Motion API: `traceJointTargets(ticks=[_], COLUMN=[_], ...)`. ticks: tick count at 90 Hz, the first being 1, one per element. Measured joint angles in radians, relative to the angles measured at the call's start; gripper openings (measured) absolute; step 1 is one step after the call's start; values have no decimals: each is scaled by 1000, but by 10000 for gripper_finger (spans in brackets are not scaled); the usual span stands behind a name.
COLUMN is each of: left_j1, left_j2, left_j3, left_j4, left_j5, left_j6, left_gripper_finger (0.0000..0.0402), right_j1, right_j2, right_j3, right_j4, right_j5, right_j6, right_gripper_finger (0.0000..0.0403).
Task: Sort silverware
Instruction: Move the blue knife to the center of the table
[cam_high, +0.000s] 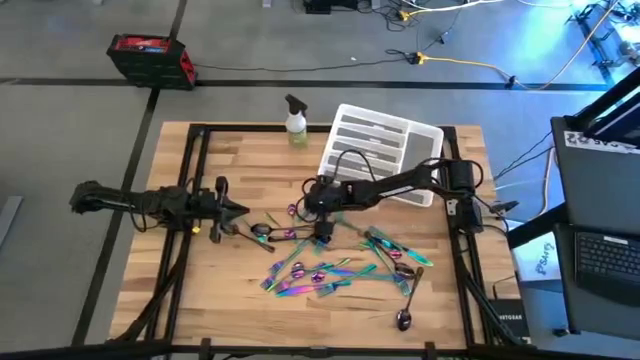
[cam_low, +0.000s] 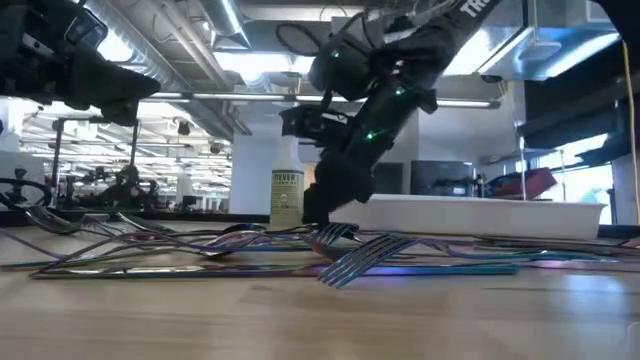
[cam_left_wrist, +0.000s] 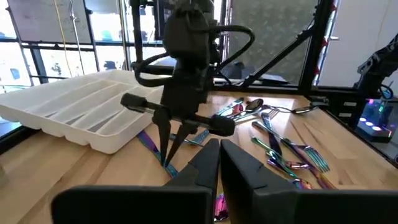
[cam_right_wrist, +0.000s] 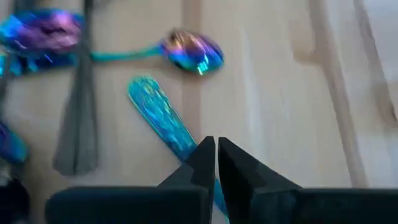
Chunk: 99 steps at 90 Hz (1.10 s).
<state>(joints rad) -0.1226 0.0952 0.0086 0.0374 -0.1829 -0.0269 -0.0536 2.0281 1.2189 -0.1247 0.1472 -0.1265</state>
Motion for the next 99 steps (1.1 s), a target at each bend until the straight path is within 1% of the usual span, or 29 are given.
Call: traceJointTargets(ticks=[6, 17, 38, 45, 54, 59, 72, 84, 99], left_j1=[0, 0, 0, 0, 0, 0, 0, 0, 0], left_j2=[0, 0, 0, 0, 0, 0, 0, 0, 0], left_j3=[0, 0, 0, 0, 0, 0, 0, 0, 0], left_j4=[0, 0, 0, 0, 0, 0, 0, 0, 0], left_j5=[0, 0, 0, 0, 0, 0, 0, 0, 0], left_j6=[0, 0, 0, 0, 0, 0, 0, 0, 0], left_gripper_finger=[0, 0, 0, 0, 0, 0, 0, 0, 0], right_j1=[0, 0, 1, 1, 4, 12, 45, 82, 136], right_j2=[0, 0, 1, 1, 1, 0, -1, -1, -1], right_j3=[0, 0, 0, 0, 0, 0, 1, 0, 0], right_j4=[-27, -65, -64, -70, -84, -91, -105, -109, -112], right_j5=[25, 28, 30, 13, -61, -80, -85, -85, -94], right_j6=[16, 41, 55, 85, 123, 141, 206, 306, 376], right_gripper_finger=[4, 1, 1, 1, 1, 1, 1, 1, 1])
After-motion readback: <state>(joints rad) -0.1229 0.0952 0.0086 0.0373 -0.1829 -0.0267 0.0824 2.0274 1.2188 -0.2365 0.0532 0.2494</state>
